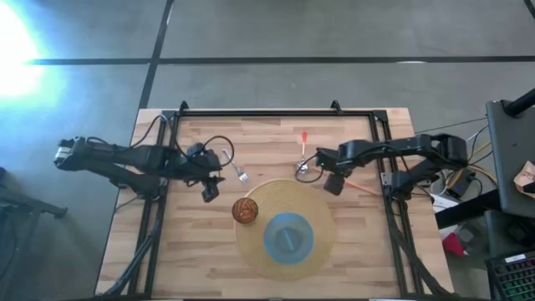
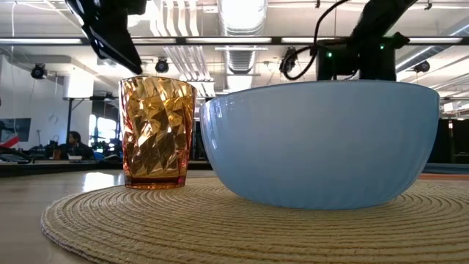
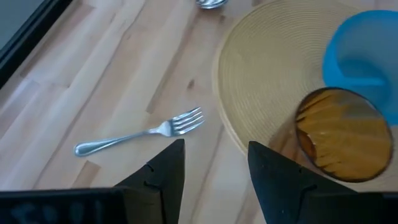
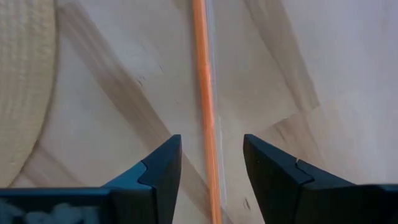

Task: Pick & Place Utensil
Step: Put the orange drinking straw into the orange cup on the brown mat

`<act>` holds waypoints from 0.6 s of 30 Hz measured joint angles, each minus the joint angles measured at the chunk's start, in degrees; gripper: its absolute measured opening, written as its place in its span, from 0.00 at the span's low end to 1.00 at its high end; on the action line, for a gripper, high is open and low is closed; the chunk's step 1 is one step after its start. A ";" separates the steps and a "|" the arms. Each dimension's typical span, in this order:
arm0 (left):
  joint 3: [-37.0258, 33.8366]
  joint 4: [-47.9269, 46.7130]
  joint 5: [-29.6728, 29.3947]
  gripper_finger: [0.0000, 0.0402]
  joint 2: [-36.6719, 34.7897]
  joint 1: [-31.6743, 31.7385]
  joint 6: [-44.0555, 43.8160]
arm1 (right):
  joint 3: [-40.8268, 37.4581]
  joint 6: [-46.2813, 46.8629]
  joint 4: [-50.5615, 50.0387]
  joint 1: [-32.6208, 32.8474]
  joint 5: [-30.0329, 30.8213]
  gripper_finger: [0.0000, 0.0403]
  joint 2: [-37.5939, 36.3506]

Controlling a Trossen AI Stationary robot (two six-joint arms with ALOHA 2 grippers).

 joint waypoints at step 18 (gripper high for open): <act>-0.09 0.47 -0.89 0.42 0.00 -1.21 -0.97 | -0.09 -1.39 1.54 0.01 0.39 0.32 7.84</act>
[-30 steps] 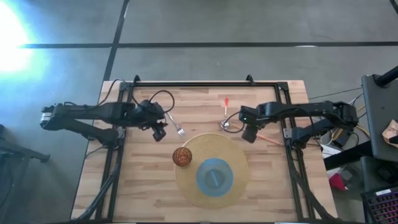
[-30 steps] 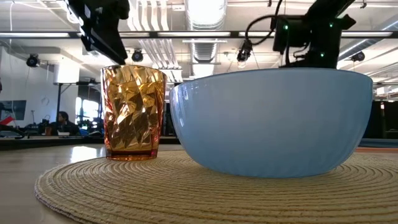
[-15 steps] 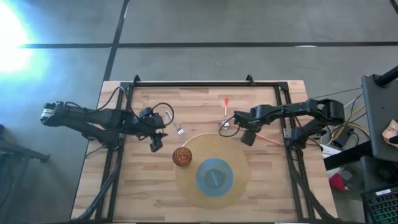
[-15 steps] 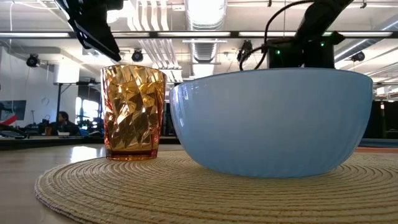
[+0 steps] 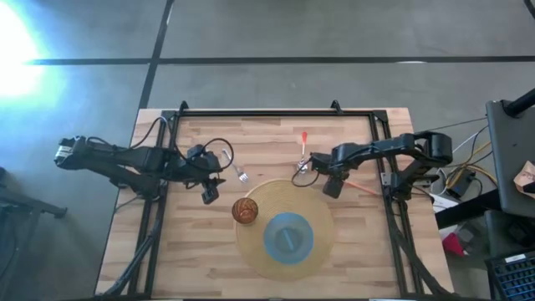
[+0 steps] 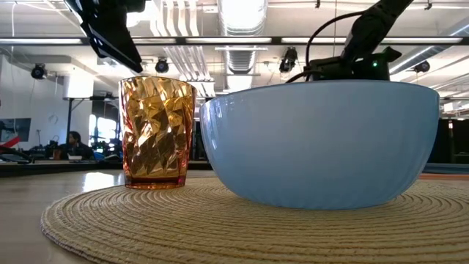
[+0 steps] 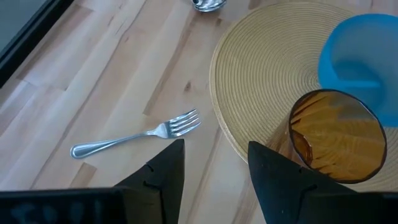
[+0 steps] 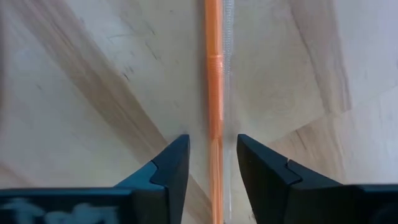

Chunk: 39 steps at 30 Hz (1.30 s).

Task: Pick & Place Utensil
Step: Put the orange drinking straw into the orange cup on the brown mat

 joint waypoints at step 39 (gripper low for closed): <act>-0.07 9.85 -0.57 0.42 0.02 0.00 2.50 | -0.55 4.03 -1.96 0.33 -0.23 0.02 -23.91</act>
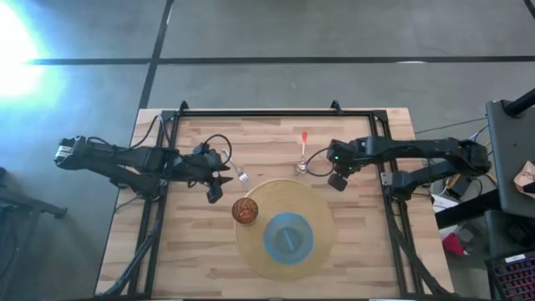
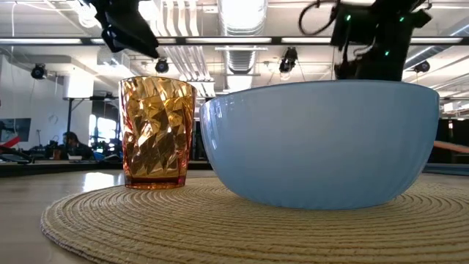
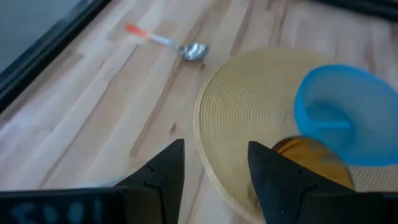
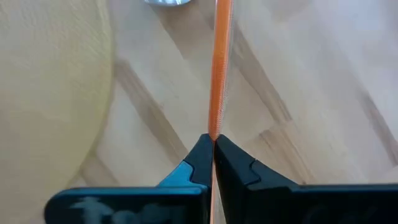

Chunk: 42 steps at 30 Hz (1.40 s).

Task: Pick & Place Utensil
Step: Put the orange drinking straw into the orange cup on the brown mat

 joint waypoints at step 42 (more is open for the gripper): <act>-20.29 68.61 2.97 0.42 6.58 0.01 16.12 | 0.09 -23.33 64.90 17.13 0.10 0.02 5.00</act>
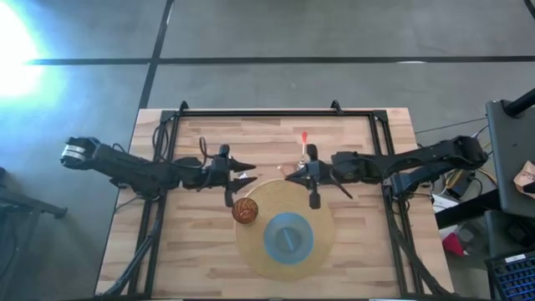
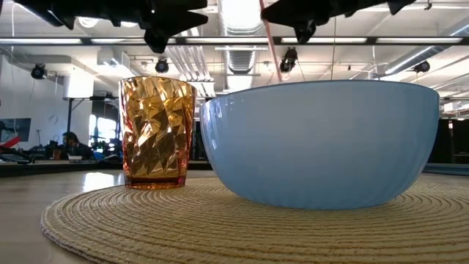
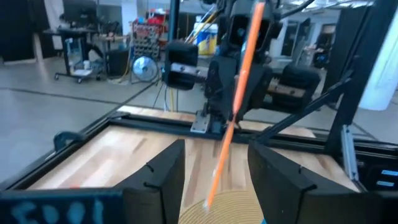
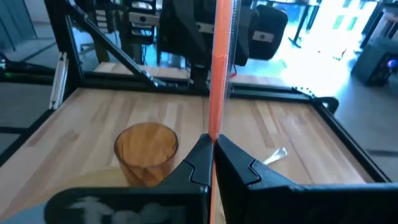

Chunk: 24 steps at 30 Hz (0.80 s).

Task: Pick & Place Utensil
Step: Put the orange drinking straw into the orange cup on the brown mat

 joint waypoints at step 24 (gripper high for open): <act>-1.11 5.86 4.33 0.42 0.00 0.02 2.21 | 6.25 -0.18 17.42 -0.20 -0.25 0.02 16.09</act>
